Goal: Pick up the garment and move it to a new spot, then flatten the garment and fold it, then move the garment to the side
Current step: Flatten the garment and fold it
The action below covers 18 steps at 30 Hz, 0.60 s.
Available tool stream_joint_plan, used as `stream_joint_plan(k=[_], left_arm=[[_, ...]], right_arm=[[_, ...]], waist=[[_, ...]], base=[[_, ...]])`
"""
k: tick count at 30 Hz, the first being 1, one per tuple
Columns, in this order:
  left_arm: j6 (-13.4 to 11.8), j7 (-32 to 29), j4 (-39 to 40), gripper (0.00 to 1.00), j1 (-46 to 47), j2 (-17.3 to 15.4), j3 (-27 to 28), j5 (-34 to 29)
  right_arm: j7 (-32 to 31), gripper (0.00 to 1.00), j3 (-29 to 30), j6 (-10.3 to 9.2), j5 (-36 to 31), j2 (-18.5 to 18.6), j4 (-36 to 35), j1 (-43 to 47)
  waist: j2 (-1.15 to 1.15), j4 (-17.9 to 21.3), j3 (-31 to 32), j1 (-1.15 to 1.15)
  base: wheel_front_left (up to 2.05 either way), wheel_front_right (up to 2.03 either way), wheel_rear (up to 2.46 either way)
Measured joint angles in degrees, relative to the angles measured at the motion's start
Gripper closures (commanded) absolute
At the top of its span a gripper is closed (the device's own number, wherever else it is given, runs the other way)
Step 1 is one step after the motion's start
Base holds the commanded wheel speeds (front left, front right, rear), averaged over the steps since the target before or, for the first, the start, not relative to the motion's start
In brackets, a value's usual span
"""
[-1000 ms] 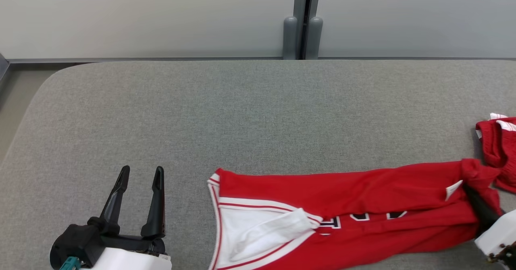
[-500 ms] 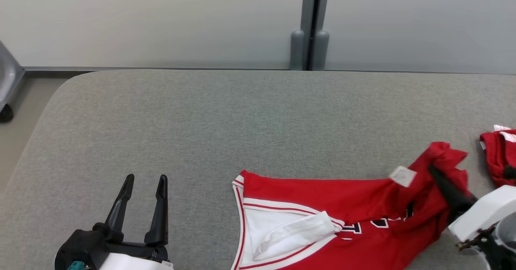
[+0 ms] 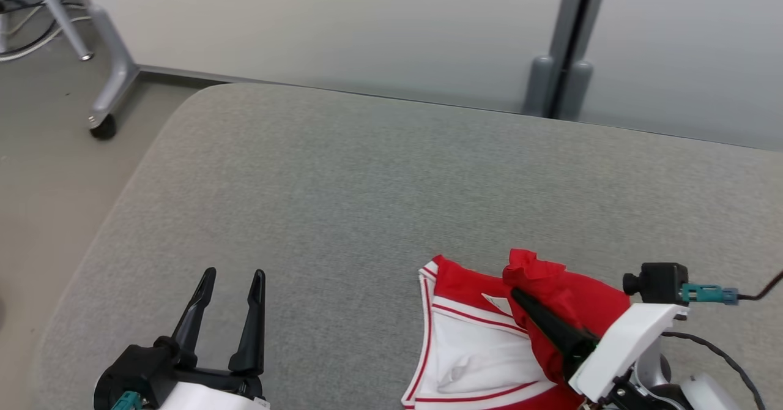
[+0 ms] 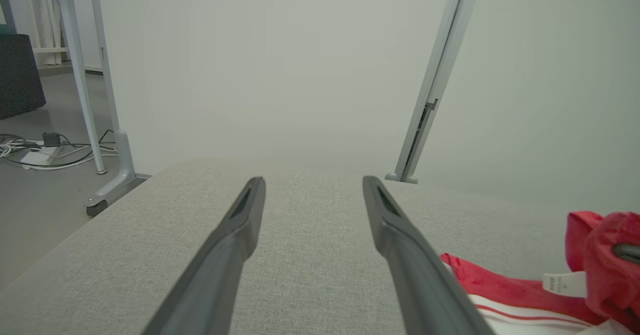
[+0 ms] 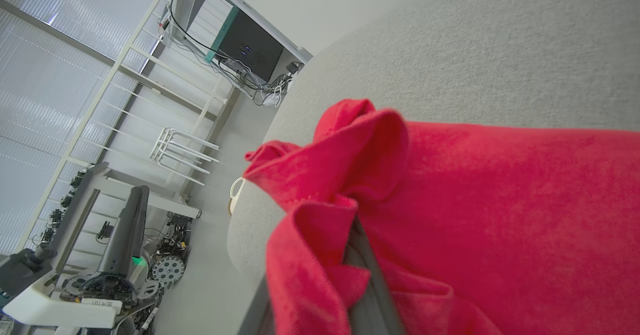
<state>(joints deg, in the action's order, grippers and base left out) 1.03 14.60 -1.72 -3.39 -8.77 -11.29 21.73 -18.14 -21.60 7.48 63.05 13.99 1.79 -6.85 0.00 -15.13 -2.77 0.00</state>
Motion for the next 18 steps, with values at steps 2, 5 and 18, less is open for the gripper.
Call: stream_joint_plan(k=[2,5,18], left_arm=[[0.01,-0.04,-0.33,0.0,0.19,0.0,-0.18,0.02],[0.19,-0.21,-0.76,0.0,0.58,0.1,-0.53,0.04],[0.47,0.0,-2.53,0.0,2.24,0.09,-0.48,0.65]], right_arm=[[0.12,1.0,-0.87,-0.01,-0.15,-0.67,2.1,-0.98],[0.48,1.0,-2.19,-0.01,-0.33,-1.77,5.81,-2.4],[3.69,0.0,-7.51,-0.01,-0.24,-5.45,16.46,-7.55]], waist=[[0.0,-1.56,-0.15,0.0],[0.0,-3.7,-0.51,0.0],[0.0,-4.33,-2.09,0.0]], base=[[0.0,0.0,0.0],[0.0,0.0,0.0],[0.0,0.0,0.0]])
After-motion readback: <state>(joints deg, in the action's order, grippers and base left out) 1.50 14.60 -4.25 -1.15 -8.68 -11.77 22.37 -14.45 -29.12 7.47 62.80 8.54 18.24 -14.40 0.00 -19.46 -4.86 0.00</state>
